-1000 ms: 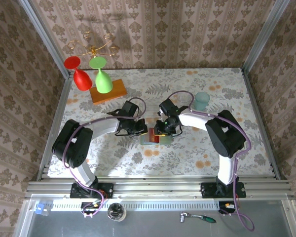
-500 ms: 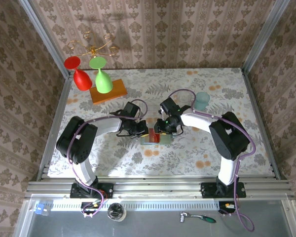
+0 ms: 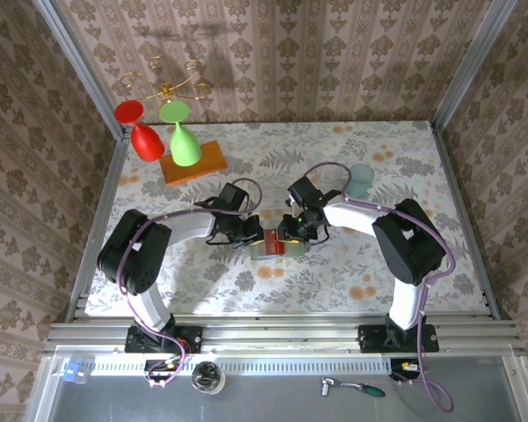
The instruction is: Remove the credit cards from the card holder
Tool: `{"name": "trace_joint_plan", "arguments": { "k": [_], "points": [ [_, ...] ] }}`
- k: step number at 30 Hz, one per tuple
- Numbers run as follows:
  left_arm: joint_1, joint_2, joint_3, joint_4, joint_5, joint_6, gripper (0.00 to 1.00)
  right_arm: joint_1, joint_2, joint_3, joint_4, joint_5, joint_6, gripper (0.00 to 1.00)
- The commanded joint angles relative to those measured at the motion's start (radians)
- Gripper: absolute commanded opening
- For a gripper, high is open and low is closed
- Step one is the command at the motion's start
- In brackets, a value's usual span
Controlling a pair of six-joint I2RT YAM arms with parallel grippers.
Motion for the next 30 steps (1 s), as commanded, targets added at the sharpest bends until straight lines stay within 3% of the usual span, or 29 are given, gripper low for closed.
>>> {"name": "trace_joint_plan", "arguments": {
  "k": [1,30],
  "points": [
    [-0.006,-0.029,0.033,-0.027,0.012,0.0,0.04,-0.01,-0.028,-0.025,0.018,-0.033,0.019,0.3],
    [-0.027,0.043,0.028,-0.091,-0.047,0.026,0.01,-0.051,0.055,-0.06,0.157,-0.194,0.069,0.29]
  ]
}}
